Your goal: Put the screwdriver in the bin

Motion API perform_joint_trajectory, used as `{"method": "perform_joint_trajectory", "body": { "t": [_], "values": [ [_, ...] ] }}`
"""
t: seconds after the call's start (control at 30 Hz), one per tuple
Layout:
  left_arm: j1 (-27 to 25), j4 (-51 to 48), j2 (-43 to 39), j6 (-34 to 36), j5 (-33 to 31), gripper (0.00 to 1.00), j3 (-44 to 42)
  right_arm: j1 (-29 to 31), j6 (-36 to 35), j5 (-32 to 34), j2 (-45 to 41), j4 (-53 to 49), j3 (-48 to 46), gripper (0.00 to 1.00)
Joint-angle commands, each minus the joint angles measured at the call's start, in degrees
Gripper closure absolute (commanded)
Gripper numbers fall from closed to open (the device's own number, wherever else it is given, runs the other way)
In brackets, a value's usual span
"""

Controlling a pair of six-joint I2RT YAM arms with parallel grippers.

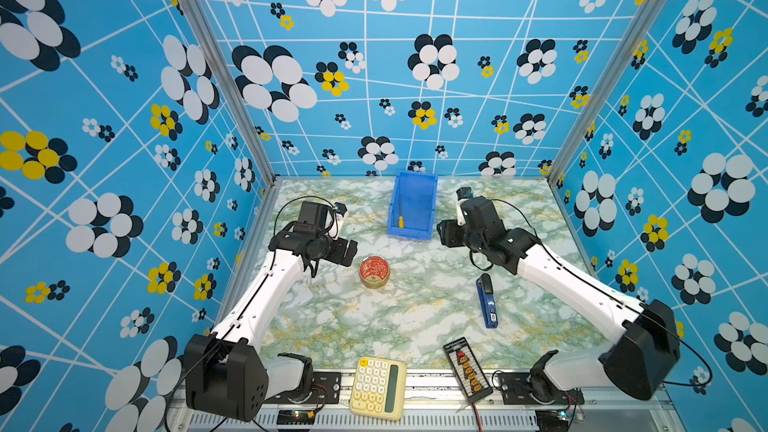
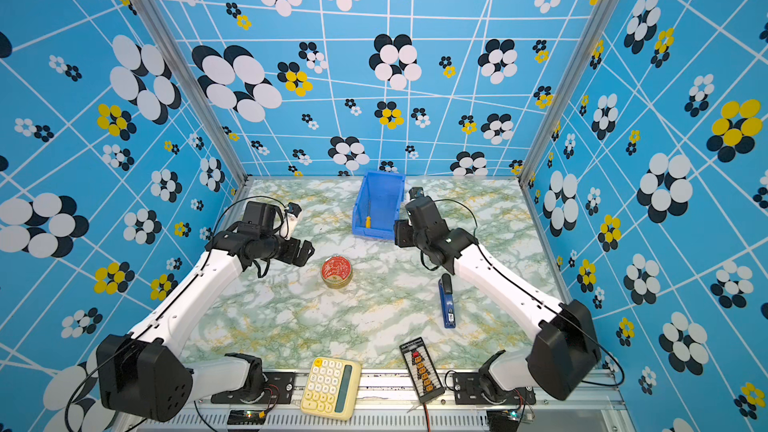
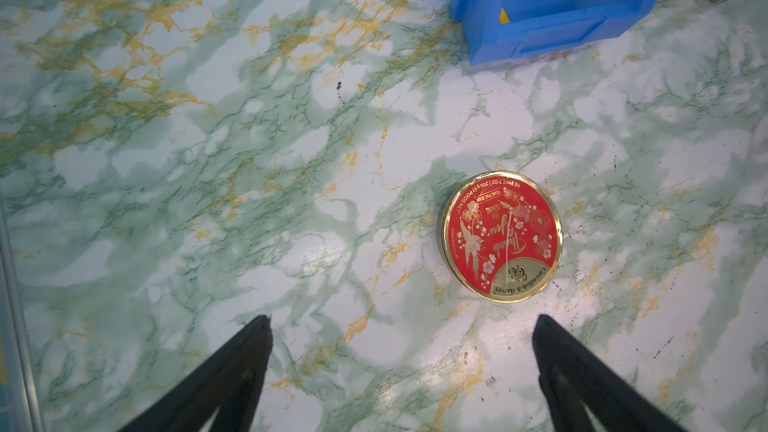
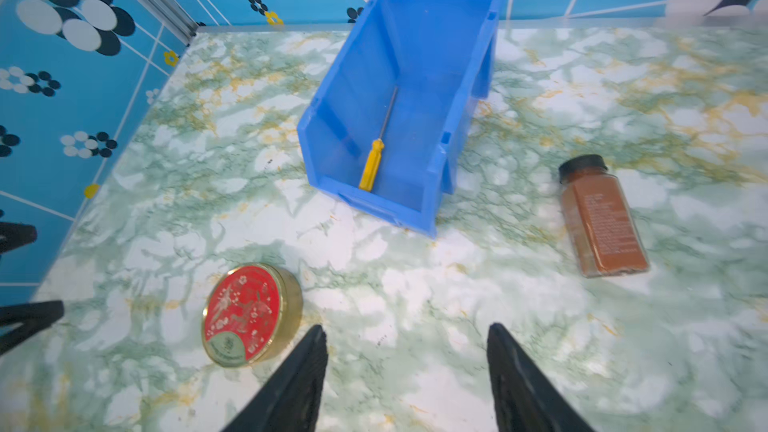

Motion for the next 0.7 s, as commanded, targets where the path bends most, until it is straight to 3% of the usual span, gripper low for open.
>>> {"method": "perform_joint_trajectory", "body": {
  "t": [0.0,0.27,0.67],
  "values": [
    [0.76,0.81,1.57,-2.26,-0.15,0.01,1.42,-0.33,-0.46,7.38,-5.59,3.46,-6.79,0.3],
    [2.09,8.45,5.23,-6.26,-12.61,0.01,-0.65,-0.9,-2.18,20.42,-14.34,8.4,-18.0,0.22],
    [8.95,44.99,5.08,-11.47,-14.85,0.01,-17.38,-16.74,-1.81,20.55,-18.73,26.1,-29.42,0.22]
  ]
}}
